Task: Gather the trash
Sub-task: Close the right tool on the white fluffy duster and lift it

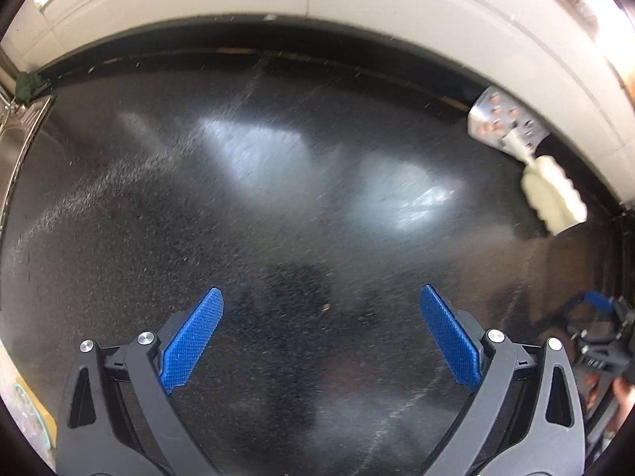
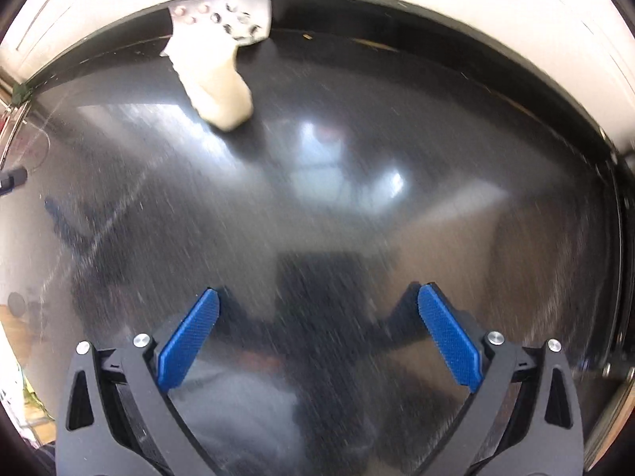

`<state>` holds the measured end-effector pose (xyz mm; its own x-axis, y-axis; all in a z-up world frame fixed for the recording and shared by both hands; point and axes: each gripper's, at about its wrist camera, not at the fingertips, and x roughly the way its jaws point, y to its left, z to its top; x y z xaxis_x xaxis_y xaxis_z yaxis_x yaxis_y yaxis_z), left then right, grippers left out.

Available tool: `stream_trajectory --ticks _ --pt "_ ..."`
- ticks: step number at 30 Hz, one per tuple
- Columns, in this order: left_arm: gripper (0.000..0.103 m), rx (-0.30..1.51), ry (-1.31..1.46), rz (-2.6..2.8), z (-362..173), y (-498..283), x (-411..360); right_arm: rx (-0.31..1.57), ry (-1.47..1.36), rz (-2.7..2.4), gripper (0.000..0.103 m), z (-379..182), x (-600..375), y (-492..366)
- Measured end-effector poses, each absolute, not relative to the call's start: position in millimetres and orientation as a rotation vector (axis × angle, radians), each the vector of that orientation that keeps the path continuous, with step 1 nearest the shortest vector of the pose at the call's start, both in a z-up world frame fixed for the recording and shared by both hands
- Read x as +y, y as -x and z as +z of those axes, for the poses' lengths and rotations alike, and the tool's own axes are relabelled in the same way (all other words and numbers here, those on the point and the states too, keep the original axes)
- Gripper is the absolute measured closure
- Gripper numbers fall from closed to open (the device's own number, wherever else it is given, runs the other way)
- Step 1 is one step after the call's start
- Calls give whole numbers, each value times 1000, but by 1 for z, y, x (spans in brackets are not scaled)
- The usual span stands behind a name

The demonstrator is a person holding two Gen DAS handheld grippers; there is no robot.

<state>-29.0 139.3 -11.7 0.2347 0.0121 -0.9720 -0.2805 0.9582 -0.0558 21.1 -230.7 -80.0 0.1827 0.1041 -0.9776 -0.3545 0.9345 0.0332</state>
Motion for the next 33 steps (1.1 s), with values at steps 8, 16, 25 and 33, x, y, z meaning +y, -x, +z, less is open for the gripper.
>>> stream_trajectory --ticks 8,16,25,33 --pt "7 1360 269 213 -29 29 146 1368 298 421 5 -79 -189 -57" --pt "7 1380 212 208 -34 13 142 1351 330 468 6 -79 -158 -84" --pt "7 1393 141 179 -36 -12 127 1319 321 487 70 -62 -131 -115" --pt "7 1407 119 147 -38 -33 114 1354 234 483 81 -65 -161 -132"
